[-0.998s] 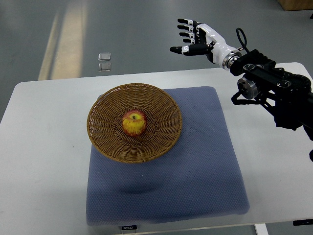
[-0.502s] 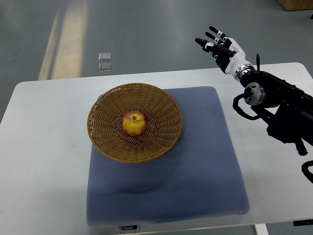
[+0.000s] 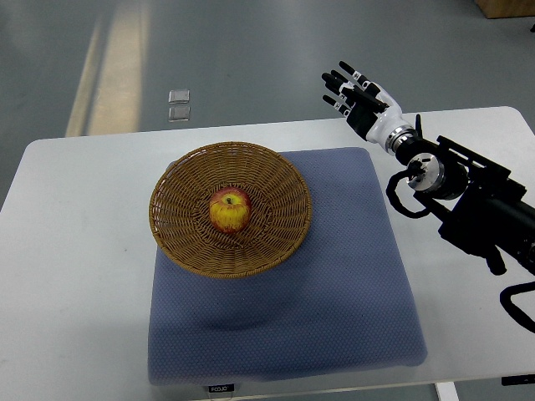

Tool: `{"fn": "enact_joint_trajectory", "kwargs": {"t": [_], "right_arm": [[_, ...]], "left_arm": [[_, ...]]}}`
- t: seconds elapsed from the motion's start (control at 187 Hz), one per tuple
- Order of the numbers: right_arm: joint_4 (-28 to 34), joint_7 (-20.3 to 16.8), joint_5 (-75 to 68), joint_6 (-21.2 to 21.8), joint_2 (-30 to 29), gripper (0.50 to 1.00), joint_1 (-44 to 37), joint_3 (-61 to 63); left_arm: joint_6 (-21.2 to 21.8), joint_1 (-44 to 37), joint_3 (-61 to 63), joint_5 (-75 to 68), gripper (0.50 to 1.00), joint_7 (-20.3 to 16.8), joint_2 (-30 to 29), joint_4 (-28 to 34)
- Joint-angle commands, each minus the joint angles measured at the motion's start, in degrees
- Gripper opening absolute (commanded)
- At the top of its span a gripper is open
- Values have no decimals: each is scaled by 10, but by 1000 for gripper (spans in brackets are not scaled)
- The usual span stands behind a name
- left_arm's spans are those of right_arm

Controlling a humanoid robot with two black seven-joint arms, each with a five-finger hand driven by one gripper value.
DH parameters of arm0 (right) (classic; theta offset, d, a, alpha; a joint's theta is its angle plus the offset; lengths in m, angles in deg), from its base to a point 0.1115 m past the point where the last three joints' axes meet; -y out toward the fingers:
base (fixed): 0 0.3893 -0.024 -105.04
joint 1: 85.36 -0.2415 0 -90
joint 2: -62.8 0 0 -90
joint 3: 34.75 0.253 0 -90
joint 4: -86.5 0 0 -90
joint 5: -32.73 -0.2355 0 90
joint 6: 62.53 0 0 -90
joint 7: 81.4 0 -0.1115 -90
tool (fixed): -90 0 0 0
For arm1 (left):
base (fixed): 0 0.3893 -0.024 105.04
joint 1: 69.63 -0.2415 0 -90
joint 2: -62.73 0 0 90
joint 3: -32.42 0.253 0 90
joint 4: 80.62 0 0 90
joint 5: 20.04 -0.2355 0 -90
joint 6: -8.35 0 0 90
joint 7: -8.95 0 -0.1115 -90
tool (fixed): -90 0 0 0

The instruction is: Place red apple in basket with right hand

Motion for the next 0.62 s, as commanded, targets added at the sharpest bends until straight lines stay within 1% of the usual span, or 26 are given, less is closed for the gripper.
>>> {"fn": "enact_joint_trajectory", "kwargs": {"t": [0.0, 0.043, 0.048, 0.08, 0.619], "right_arm": [[-3, 7, 4, -14, -2, 924, 4, 0], [-3, 7, 4, -14, -2, 924, 4, 0], [-3, 12, 8, -25, -2, 924, 4, -1], [-4, 15, 8, -27, -2, 924, 4, 0], [-21, 16, -1, -30, -7, 924, 10, 1]], "left_arm": [[0, 0, 0, 0, 1000, 0, 0, 0], [0, 0, 0, 0, 1000, 0, 0, 0], [0, 0, 0, 0, 1000, 0, 0, 0], [0, 0, 0, 0, 1000, 0, 0, 0], [0, 0, 0, 0, 1000, 0, 0, 0]]}}
